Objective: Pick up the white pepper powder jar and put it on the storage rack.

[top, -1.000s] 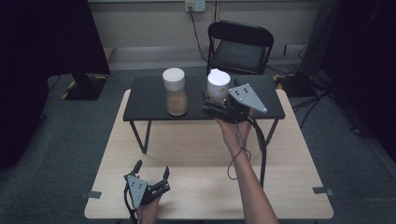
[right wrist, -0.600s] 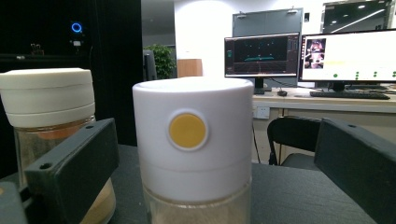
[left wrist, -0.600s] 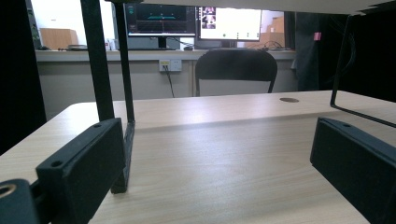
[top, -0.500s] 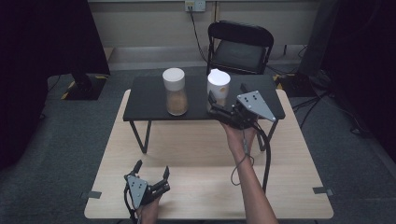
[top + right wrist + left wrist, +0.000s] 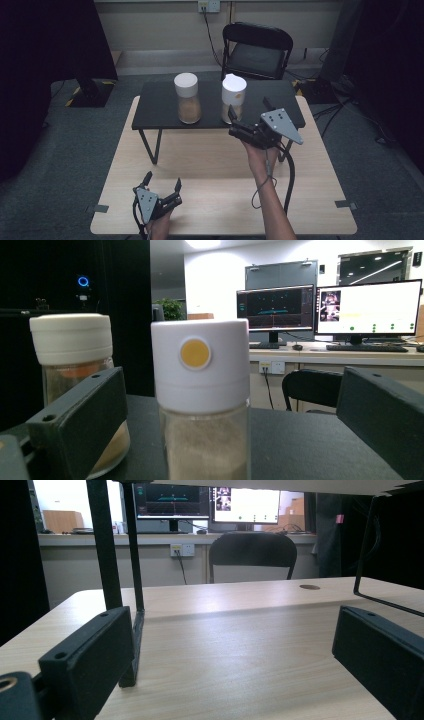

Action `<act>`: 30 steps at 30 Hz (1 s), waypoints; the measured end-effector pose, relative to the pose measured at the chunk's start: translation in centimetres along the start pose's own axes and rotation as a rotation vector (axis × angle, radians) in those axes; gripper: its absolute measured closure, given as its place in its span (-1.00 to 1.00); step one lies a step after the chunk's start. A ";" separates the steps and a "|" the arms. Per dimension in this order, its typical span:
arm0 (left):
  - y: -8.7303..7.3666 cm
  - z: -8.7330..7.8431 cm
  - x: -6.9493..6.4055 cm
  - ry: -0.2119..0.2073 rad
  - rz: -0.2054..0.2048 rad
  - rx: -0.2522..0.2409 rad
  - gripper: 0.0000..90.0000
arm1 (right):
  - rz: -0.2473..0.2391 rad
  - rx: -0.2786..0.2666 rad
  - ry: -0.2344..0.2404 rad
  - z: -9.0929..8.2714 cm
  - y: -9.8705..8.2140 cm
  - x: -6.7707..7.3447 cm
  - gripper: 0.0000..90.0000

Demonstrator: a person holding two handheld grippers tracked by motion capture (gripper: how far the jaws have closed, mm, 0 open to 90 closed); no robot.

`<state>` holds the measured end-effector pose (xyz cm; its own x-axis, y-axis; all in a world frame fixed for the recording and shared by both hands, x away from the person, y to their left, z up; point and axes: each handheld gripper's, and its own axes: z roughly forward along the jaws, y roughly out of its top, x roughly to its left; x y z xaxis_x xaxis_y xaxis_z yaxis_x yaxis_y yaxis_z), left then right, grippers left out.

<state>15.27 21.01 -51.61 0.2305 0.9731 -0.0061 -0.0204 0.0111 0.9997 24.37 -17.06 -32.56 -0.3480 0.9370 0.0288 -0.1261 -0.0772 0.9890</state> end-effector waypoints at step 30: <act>0.0 0.0 0.0 0.000 0.000 0.000 -0.93 | -0.021 0.028 -0.052 -5.7 -4.3 0.0 -1.00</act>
<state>15.26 21.01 -51.60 0.2302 0.9731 -0.0059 -0.0202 0.0108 0.9997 19.62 -18.70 -37.65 -0.2965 0.9549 0.0152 -0.1066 -0.0490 0.9931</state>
